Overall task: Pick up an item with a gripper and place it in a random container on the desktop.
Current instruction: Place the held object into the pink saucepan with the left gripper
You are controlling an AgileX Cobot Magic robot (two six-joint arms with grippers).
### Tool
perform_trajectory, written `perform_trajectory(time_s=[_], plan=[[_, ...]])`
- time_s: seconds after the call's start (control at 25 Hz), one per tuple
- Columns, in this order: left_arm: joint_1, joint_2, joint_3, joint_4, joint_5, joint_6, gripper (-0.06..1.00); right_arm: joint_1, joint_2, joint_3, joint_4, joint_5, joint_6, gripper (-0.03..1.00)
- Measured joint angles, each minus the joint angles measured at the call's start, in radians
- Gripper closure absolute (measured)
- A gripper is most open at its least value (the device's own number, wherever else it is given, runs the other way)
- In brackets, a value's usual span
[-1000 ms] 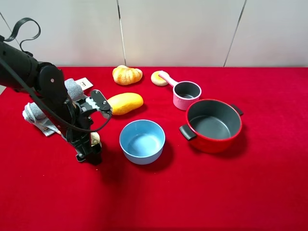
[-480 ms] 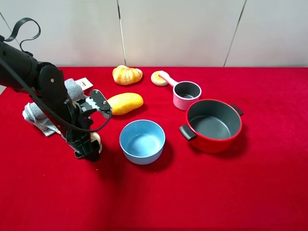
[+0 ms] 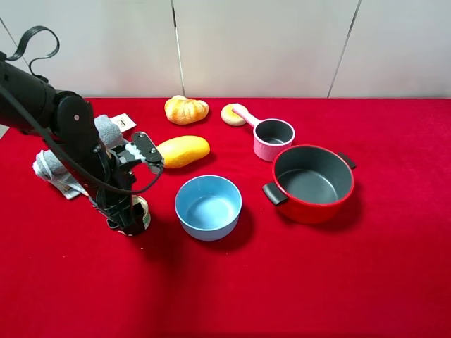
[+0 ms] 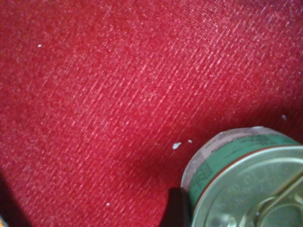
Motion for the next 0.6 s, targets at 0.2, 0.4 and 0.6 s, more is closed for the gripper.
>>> perform_trajectory(time_s=[0.2, 0.4, 0.6], plan=[[0.0, 0.0, 0.0, 0.0, 0.004, -0.001, 0.3, 0.0, 0.0, 0.0, 0.0, 0.0, 0.0, 0.27], [0.0, 0.0, 0.0, 0.001, 0.016, -0.001, 0.3, 0.0, 0.0, 0.0, 0.0, 0.0, 0.0, 0.27], [0.0, 0.0, -0.011, 0.001, 0.045, -0.001, 0.3, 0.0, 0.0, 0.0, 0.0, 0.0, 0.0, 0.27]])
